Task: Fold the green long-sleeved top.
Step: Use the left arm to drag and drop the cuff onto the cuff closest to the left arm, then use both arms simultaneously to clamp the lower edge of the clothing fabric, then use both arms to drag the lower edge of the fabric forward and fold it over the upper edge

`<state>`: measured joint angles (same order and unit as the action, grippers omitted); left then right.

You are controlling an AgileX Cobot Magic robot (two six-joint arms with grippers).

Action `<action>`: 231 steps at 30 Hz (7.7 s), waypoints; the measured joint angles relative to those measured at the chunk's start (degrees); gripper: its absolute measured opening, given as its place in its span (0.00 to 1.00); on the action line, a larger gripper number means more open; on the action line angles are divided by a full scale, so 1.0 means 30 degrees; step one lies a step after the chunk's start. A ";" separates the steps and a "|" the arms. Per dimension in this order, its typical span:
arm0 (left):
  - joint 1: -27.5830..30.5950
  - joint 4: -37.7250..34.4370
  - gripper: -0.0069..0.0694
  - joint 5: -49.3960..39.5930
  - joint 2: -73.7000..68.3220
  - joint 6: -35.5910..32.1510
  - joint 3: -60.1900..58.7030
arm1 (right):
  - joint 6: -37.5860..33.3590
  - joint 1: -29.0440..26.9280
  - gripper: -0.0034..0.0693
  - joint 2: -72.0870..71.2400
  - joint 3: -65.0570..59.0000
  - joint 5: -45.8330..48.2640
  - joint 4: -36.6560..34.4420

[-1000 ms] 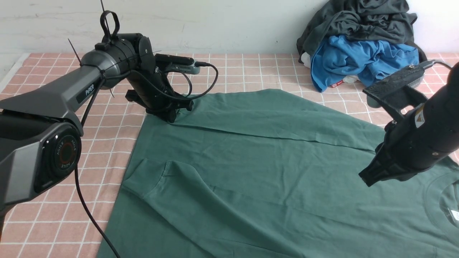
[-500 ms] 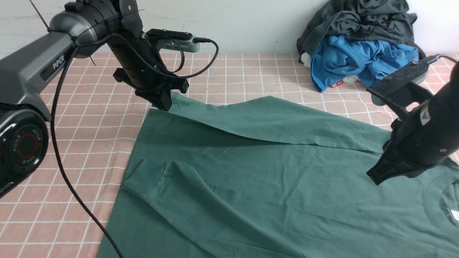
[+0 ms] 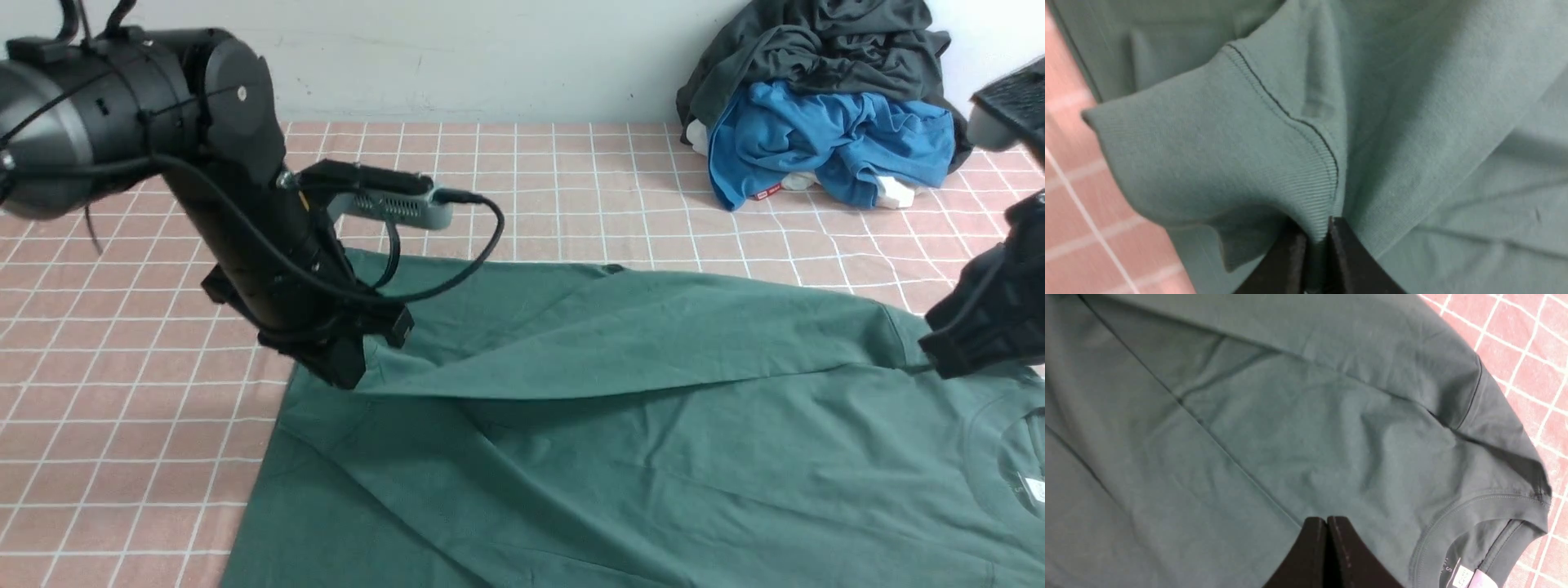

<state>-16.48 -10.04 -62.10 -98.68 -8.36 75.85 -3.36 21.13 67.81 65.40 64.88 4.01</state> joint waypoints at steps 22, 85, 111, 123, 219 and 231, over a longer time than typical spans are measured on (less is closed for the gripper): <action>-0.0376 0.0000 0.23 0.4255 0.1609 -0.0343 -0.7888 | -0.1203 0.0000 0.03 -0.0290 0.0000 0.2140 -0.3769; -0.8848 0.8199 0.71 0.7480 0.8161 -0.3578 -1.7461 | -0.2432 0.4951 0.42 -0.4515 -0.7761 0.2177 -0.5239; -0.8848 0.8191 0.10 0.4519 0.8161 -0.2198 -1.5341 | -0.6921 0.4951 0.62 -0.4515 -0.7908 0.1391 -0.4293; -0.8848 0.6709 0.10 0.4256 0.8161 -0.2198 -1.5318 | -1.0761 0.4951 0.85 -0.2646 -1.2207 -0.3270 -0.0822; 0.2416 0.3519 0.11 0.0512 -1.0968 -0.8188 1.3638 | -1.3354 -0.4592 0.07 1.8140 0.9967 -0.4961 -0.1338; 0.2696 0.2622 0.38 0.2305 -1.1852 -0.7758 1.3961 | -0.7823 -0.4768 0.45 1.8697 1.0048 -0.7846 -0.0764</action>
<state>-8.39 -2.17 -55.19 -134.24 -31.64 117.73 -26.83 6.83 123.90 95.55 41.34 1.72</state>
